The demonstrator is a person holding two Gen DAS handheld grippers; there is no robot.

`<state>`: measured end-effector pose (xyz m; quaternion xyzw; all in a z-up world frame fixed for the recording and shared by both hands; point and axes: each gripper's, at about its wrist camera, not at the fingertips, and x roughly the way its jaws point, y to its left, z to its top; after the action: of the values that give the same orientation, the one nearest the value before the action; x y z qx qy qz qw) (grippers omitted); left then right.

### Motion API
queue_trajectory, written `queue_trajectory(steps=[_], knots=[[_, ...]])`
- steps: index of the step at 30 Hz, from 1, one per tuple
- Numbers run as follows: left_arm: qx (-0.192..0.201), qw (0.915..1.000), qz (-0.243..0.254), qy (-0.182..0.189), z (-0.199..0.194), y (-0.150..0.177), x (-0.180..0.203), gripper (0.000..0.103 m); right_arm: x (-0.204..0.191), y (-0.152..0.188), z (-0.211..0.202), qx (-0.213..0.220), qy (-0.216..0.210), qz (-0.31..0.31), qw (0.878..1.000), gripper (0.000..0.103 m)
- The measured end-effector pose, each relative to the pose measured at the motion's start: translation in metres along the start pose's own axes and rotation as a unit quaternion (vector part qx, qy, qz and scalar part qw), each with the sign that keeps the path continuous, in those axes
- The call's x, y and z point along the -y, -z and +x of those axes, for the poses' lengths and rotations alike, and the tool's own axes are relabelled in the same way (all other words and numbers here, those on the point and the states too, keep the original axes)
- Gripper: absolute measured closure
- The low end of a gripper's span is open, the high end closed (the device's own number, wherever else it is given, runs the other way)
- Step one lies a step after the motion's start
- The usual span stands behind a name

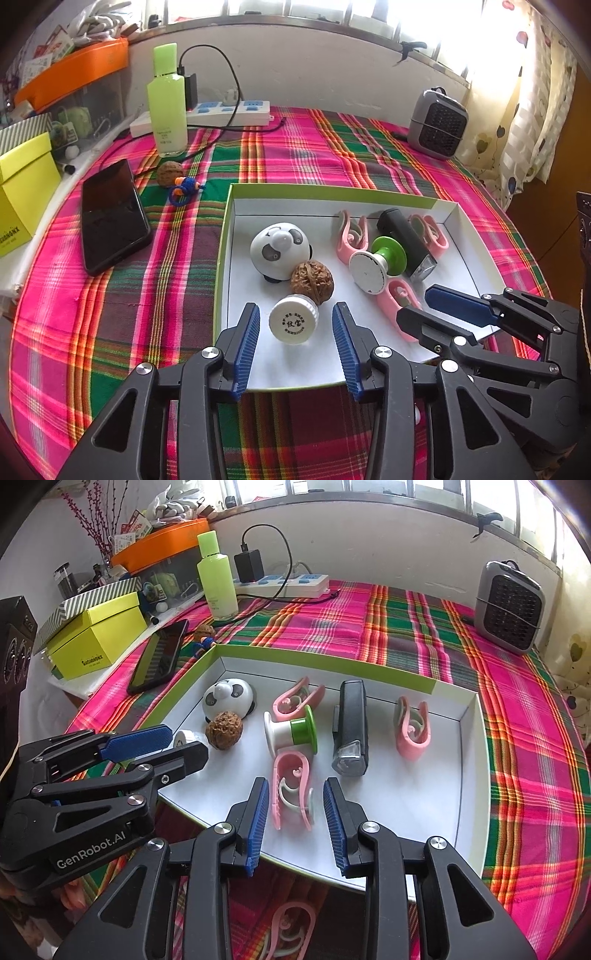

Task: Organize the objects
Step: 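Open both tools to set the puck and pink clip in the box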

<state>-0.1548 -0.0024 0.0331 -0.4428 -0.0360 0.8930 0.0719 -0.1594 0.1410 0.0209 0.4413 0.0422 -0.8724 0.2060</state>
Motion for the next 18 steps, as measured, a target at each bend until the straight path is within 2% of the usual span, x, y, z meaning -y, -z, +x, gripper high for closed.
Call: queue_trajectory(steps=[4,8,18], knots=[[0.004,1.0,0.0,0.001,-0.006,0.003,0.001,0.063,-0.002,0.002,-0.007,0.007,0.004,0.002,1.0,0.07],[0.011,0.9999,0.001,0.001,-0.013,0.007,0.003,0.063,-0.003,0.008,-0.016,0.023,0.022,0.007,0.999,0.063],[0.021,0.9998,-0.001,0.004,-0.029,0.016,0.004,0.062,-0.009,0.017,-0.034,0.04,0.044,0.007,0.998,0.063]])
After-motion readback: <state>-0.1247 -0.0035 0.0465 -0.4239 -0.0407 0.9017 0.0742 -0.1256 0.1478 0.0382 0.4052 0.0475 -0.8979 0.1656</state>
